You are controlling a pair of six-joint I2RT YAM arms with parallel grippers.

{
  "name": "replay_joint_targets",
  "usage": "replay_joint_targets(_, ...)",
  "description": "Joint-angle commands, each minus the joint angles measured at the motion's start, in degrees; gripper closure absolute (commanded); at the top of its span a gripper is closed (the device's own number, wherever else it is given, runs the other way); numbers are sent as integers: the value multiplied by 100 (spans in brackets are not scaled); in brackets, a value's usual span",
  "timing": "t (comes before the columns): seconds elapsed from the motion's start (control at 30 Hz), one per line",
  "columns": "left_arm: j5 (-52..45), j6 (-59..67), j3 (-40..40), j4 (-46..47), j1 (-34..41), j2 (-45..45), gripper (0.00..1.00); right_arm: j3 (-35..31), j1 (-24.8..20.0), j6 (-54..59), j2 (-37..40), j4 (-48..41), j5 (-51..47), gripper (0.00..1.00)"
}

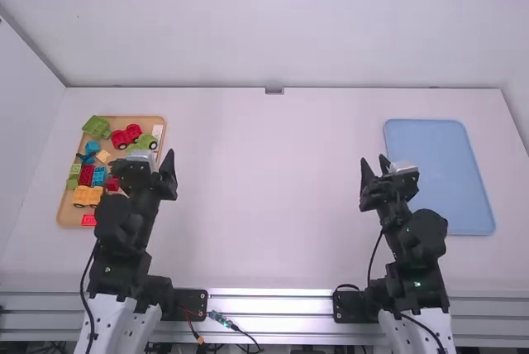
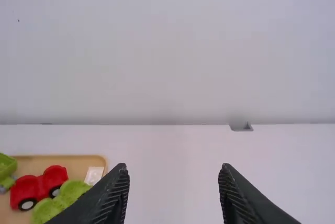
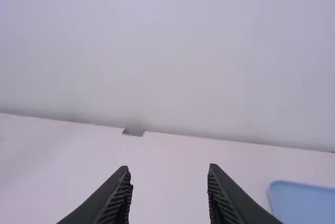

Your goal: Assemble lego blocks to make yellow taxi

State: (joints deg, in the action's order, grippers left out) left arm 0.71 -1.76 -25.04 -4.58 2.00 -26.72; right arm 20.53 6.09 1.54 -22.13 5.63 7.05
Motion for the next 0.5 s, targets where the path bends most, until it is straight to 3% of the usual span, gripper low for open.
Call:
replay_joint_targets(0.0,-145,-35,-418,-39,26,-241,50,305,130,170,-131,-75,-208,60)
replay_joint_targets(0.2,-433,-35,-1104,-118,26,-927,38,578,214,-30,-403,-347,-413,55)
replay_joint_targets(0.47,-485,-37,-1198,-297,31,-1639,25,935,214,-190,-761,-704,-411,49)
